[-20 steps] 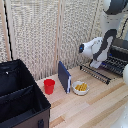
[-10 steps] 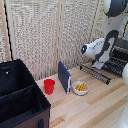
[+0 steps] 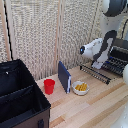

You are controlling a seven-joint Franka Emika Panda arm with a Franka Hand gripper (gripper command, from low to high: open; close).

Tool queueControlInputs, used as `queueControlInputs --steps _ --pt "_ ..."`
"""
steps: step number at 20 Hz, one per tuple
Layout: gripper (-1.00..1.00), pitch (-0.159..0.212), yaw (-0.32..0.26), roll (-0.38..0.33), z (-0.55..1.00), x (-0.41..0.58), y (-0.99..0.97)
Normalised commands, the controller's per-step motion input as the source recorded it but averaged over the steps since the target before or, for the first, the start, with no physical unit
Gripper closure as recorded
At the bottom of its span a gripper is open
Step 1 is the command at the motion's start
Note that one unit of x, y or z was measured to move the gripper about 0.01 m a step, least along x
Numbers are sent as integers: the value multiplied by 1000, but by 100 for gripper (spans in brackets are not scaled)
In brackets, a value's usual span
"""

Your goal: With care, position your gripper close to the oven tray handle. Make sure to grip the handle tightly. Delicately and attentively pull the tray out from the oven.

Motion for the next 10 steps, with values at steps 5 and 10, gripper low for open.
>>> queueControlInputs --steps 5,10 --pt "100 56 344 106 10 2 0" --pt "100 69 355 54 5 0 -7"
